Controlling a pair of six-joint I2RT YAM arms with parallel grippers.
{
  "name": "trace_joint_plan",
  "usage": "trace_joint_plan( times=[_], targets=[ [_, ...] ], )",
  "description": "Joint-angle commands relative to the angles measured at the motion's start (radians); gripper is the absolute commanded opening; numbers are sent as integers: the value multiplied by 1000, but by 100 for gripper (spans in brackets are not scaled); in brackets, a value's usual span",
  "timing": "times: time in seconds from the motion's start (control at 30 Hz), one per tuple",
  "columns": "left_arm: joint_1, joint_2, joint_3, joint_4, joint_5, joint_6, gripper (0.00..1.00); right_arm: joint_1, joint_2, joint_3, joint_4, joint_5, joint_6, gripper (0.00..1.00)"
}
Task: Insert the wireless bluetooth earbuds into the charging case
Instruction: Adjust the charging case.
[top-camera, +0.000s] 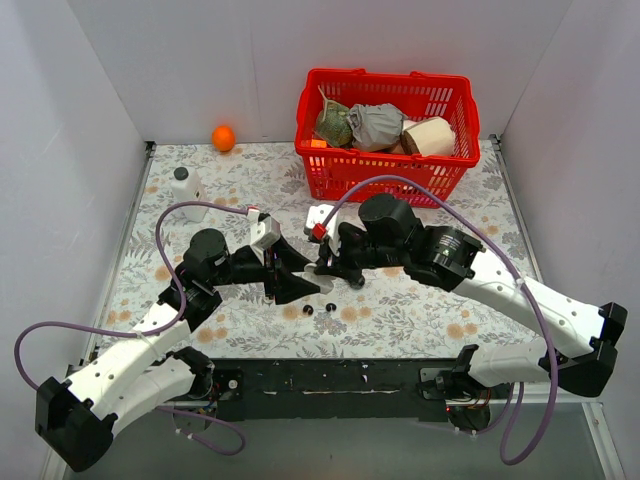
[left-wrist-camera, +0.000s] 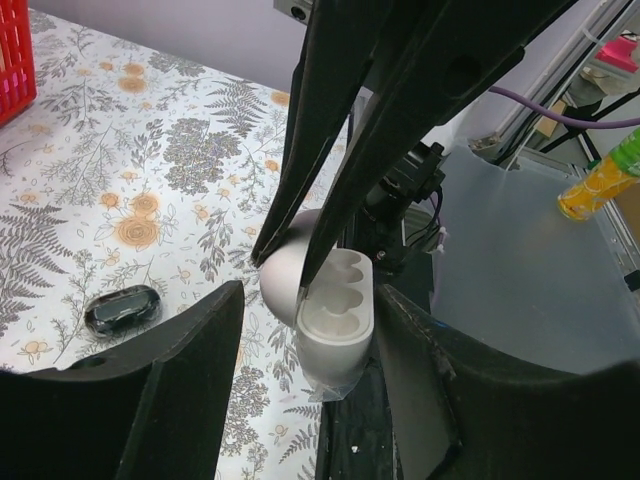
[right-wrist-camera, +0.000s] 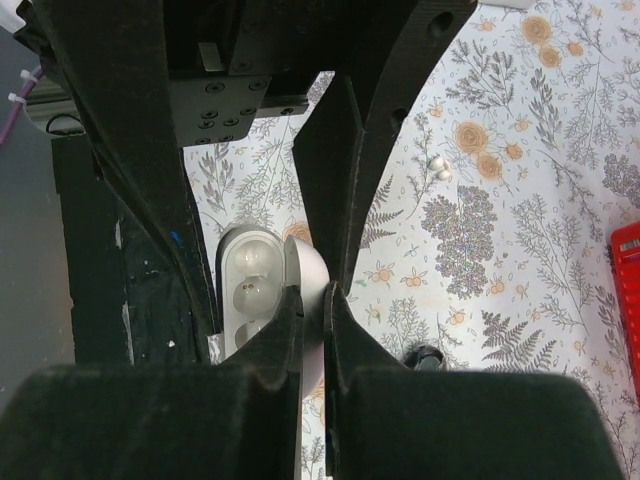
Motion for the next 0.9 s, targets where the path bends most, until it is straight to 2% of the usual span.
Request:
trace_joint_plan(
  times=[0.0,0.07,0.13,0.2,0.33,0.4,0.87],
  targets=[
    [0,-18,-10,1,28,29,52,6,7,61,26,-21,-10,1],
    [0,-18,-13,-2,36,35,50,6,7,63,29,-19,-8,1],
    [0,-15,-16,-2,39,32,56,6,8,65,32,-21,-5,1],
    [0,-14,-18,-2,38,29,68,6,8,68,34,-21,-2,1],
    [0,-12,-35,38,41,-3,70,6,11,71,38,-33,4,1],
    [1,-5,-42,61,50,-16,69,6,10,60,46,-36,5,1],
    [-2,15,-49,157,55,-80,42,6,-22,28,67,-27,18,1]
  ],
)
